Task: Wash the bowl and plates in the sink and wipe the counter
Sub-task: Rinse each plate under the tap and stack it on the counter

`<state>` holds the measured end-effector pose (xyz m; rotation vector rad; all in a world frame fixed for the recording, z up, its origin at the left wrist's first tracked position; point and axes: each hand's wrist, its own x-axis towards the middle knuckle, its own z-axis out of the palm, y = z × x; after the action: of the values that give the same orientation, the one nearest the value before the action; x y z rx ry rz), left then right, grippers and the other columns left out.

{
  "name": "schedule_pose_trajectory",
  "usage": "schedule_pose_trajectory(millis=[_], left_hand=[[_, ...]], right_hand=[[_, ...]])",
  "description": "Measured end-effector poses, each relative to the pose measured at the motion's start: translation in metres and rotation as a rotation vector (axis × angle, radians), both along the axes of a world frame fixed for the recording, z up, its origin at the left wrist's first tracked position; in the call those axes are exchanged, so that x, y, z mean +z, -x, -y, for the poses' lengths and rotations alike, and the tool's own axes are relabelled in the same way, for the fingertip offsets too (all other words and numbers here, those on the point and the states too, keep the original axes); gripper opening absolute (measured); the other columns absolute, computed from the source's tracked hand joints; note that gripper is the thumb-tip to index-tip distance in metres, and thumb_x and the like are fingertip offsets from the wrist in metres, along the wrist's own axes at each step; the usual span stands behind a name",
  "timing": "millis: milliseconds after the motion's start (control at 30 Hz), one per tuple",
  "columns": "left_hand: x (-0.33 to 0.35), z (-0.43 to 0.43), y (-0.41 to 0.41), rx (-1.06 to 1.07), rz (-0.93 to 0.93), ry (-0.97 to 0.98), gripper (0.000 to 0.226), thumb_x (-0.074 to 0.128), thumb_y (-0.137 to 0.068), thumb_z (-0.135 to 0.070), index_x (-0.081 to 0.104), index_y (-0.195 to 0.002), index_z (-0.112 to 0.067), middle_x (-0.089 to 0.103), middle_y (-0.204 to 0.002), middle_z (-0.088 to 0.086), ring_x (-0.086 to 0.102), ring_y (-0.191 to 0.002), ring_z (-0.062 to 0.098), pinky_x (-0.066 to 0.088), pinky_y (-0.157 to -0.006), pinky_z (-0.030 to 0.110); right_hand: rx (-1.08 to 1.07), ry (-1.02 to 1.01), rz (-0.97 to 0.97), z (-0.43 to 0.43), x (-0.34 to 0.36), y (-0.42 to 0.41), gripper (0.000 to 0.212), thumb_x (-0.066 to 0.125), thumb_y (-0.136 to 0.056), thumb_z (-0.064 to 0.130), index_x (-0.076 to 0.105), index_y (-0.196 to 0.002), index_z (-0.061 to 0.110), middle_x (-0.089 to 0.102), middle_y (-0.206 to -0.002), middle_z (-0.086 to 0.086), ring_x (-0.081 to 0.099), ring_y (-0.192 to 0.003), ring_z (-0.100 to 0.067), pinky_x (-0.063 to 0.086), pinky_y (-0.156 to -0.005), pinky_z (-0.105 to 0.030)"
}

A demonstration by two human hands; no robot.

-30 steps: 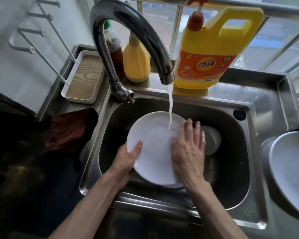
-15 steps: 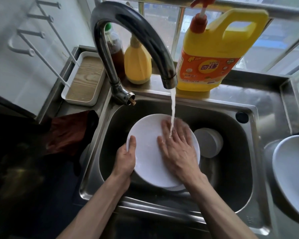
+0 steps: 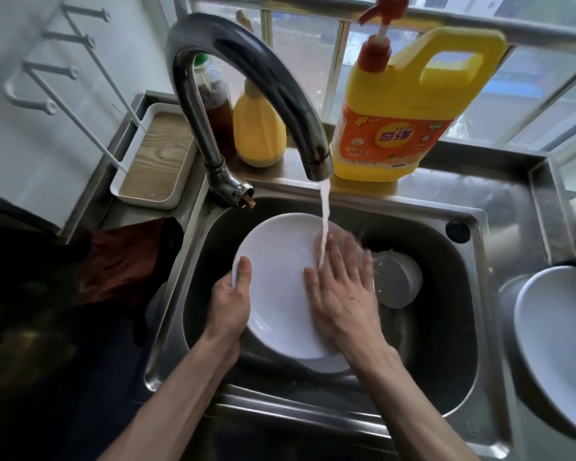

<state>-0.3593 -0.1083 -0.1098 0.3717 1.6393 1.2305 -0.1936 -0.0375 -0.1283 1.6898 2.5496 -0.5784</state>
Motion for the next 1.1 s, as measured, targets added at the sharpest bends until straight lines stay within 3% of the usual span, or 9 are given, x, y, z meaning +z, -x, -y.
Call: schedule_pose_trajectory(millis=[200,367,467,533,600,733,867,1067,1100], left_hand=[[0.0,0.001,-0.016,0.002,0.07,0.026,0.035,0.05,-0.104,-0.042,0.074,-0.112,-0.017,0.079,-0.103,0.01,0.075,-0.1,0.03,0.06,-0.091,0.047],[0.002,-0.001,-0.002,0.015,0.009,0.04,0.038,0.047,-0.105,-0.047,0.07,-0.114,-0.018,0.079,-0.101,0.004,0.076,-0.094,0.024,0.062,-0.077,0.037],[0.0,-0.002,0.007,0.01,0.006,0.042,0.038,0.051,-0.103,-0.046,0.07,-0.116,-0.017,0.08,-0.1,0.003,0.077,-0.092,0.022,0.061,-0.071,0.031],[0.001,-0.003,0.007,-0.012,0.016,0.042,0.033,0.064,-0.096,-0.042,0.07,-0.117,-0.016,0.079,-0.1,0.004,0.077,-0.092,0.024,0.062,-0.07,0.033],[0.002,-0.005,0.007,-0.049,0.026,0.06,0.045,0.081,-0.081,-0.035,0.069,-0.118,-0.014,0.079,-0.102,0.006,0.076,-0.095,0.027,0.064,-0.077,0.04],[0.003,-0.012,0.005,-0.131,-0.096,0.064,0.059,0.094,-0.069,-0.026,0.065,-0.121,-0.02,0.073,-0.11,0.004,0.072,-0.1,0.025,0.064,-0.081,0.044],[0.005,-0.024,-0.004,-0.078,-0.517,0.008,0.033,0.077,-0.09,-0.034,0.059,-0.113,-0.017,0.067,-0.098,-0.003,0.067,-0.087,0.012,0.055,-0.062,0.019],[0.012,-0.033,0.002,-0.082,-0.77,-0.079,0.037,0.044,-0.11,-0.033,0.046,-0.075,-0.02,0.051,-0.06,-0.008,0.054,-0.052,-0.006,0.038,-0.049,0.011],[0.011,-0.032,0.005,-0.111,-0.758,-0.094,0.037,0.043,-0.11,-0.034,0.046,-0.075,-0.022,0.05,-0.06,-0.008,0.054,-0.052,-0.005,0.038,-0.048,0.013]], right_hand=[[0.419,-0.082,-0.095,0.012,-0.003,0.009,0.058,0.016,-0.112,0.047,-0.009,-0.164,0.038,-0.018,-0.172,0.007,-0.024,-0.157,-0.018,-0.008,-0.128,-0.054],[-0.087,-0.221,-0.04,-0.008,-0.001,-0.009,0.061,0.015,-0.11,0.052,0.0,-0.166,0.032,-0.007,-0.174,0.003,-0.013,-0.16,-0.022,-0.007,-0.128,-0.052],[-0.355,-0.077,-0.282,-0.005,0.011,-0.02,0.075,0.038,-0.108,0.058,0.01,-0.167,0.021,0.012,-0.173,-0.006,0.016,-0.159,-0.03,0.02,-0.128,-0.051],[-0.531,0.119,-0.621,-0.006,0.02,-0.022,0.07,0.062,-0.099,0.051,0.04,-0.157,0.019,0.052,-0.153,-0.009,0.052,-0.138,-0.028,0.047,-0.112,-0.048],[-0.655,0.161,-0.813,-0.009,0.02,-0.026,0.041,0.069,-0.093,0.053,0.067,-0.121,0.023,0.073,-0.112,-0.001,0.071,-0.104,-0.022,0.063,-0.087,-0.047],[-0.728,0.112,-0.751,-0.013,0.017,-0.035,0.043,0.06,-0.099,0.056,0.064,-0.083,0.017,0.067,-0.078,-0.003,0.067,-0.074,-0.022,0.06,-0.068,-0.049],[-0.705,0.089,-0.718,-0.013,0.024,-0.034,0.044,0.05,-0.106,0.048,0.059,-0.081,0.013,0.062,-0.076,-0.004,0.061,-0.069,-0.019,0.049,-0.061,-0.039],[-0.605,0.335,-0.914,-0.012,0.03,-0.052,0.008,0.06,-0.105,0.025,0.063,-0.112,0.027,0.071,-0.104,-0.001,0.072,-0.093,-0.021,0.064,-0.075,-0.041],[-0.611,0.389,-0.957,-0.012,0.029,-0.055,0.02,0.067,-0.101,0.021,0.063,-0.118,0.03,0.072,-0.108,0.002,0.073,-0.096,-0.019,0.064,-0.076,-0.039]])
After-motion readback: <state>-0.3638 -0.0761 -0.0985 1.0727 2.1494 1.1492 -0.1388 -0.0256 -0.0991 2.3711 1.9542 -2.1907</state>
